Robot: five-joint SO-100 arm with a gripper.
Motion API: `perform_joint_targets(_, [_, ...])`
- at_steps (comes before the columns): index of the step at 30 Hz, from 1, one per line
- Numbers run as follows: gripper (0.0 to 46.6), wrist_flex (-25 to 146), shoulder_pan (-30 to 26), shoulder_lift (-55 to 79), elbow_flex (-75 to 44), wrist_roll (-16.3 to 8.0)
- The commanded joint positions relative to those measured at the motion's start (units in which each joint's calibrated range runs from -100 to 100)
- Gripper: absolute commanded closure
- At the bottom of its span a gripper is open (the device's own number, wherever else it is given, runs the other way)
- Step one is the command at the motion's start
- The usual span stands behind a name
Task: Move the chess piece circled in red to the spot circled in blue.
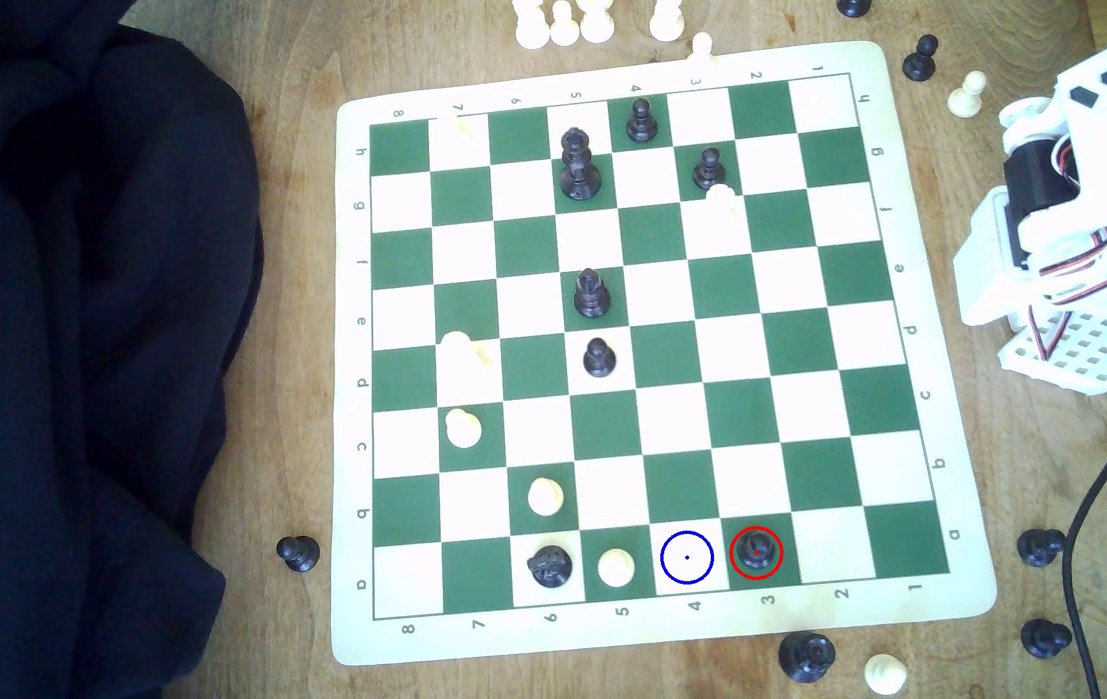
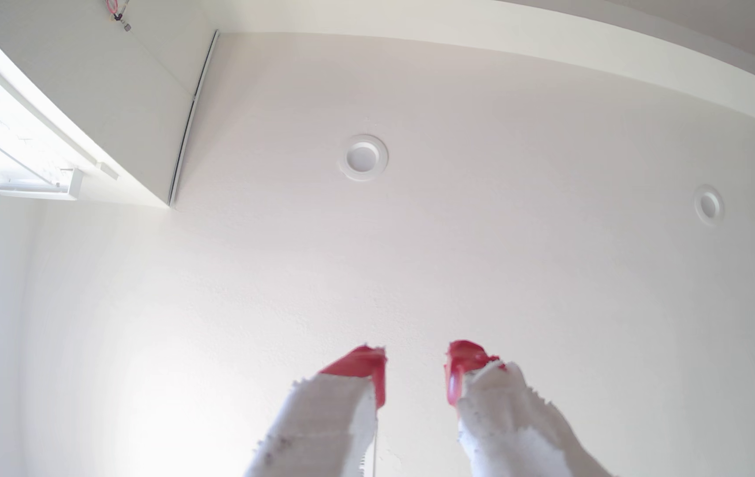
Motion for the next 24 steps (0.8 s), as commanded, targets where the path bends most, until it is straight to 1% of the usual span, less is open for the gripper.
perform_joint_targets(1, [39.3,-1.0,0.8,-0.2,1.1,0.1])
perform_joint_targets(2, [39.3,0.0,0.4,-0.2,1.1,0.1])
perform_joint_targets(6, [39.3,19.4,0.3,-0.2,1.1,0.1])
perform_joint_targets(8, [39.3,32.5,1.3,-0.2,1.1,0.0])
perform_joint_targets(13, [39.3,48.9,3.1,-0.2,0.7,-0.1])
perform_joint_targets(14, [39.3,55.7,3.7,-0.2,0.0,-0.1])
perform_joint_targets(19, [39.3,79.0,5.9,-0.2,-5.8,-0.1])
perform_joint_targets(21, [35.6,94.6,6.4,-0.2,-10.6,-0.2])
perform_joint_targets(24, [27.3,108.7,6.8,-0.1,-16.1,0.0])
